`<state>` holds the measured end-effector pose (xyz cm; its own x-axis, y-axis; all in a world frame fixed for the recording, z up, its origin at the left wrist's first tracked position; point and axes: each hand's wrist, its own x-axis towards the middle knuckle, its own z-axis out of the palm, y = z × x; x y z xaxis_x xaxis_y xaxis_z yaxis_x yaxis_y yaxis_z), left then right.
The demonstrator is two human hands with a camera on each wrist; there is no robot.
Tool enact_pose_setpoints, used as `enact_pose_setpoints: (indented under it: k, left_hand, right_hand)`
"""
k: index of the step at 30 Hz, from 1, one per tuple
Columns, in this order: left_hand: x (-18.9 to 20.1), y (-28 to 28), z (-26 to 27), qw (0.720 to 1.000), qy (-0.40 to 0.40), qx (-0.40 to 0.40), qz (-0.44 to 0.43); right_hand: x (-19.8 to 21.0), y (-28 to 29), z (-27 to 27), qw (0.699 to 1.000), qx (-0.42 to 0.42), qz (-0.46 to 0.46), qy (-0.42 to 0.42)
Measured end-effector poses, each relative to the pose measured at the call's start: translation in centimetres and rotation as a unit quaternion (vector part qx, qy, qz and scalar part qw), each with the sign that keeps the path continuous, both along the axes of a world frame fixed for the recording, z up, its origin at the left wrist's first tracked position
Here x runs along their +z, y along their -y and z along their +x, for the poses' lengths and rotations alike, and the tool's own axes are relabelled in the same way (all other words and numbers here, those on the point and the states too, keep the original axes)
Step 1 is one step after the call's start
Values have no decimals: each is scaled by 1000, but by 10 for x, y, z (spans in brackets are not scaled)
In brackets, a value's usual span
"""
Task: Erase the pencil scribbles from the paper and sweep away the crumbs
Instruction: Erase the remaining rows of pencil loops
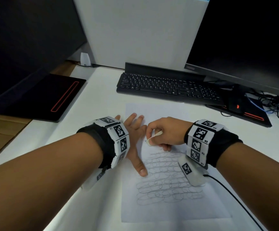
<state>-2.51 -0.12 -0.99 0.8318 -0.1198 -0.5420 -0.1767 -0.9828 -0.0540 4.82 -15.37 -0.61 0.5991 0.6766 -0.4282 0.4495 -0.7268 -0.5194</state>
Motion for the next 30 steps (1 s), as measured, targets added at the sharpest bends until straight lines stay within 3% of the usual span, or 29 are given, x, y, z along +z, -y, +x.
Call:
enact_pose_setpoints:
  k: [5,9,14,19,23,27,30]
  left_hand:
    - [-3,6,6,999,-29,14,-42]
    - [1,8,4,999,-29,8,-27]
    - [-1,8,6,1000,-24,3,-9]
    - [1,10,6,999,-36,8,-12]
    - [0,12,6,1000,-30,6,-6]
    - [-6,9,12,999,-42,-18,5]
    - [-3,12,10,999,-34,4,3]
  right_hand:
    - [0,1,-4,999,26,-25,34]
    - [5,-1,-15,991,110,-69,-20]
    - [5,4,3,996,54,-26,71]
    - [3,4,-9,992,118,-46,-30]
    - [4,7,3,995,78,-25,63]
    - [1,8,-13,989,136,-49,8]
    - [3,9,-5,995,93,-39,25]
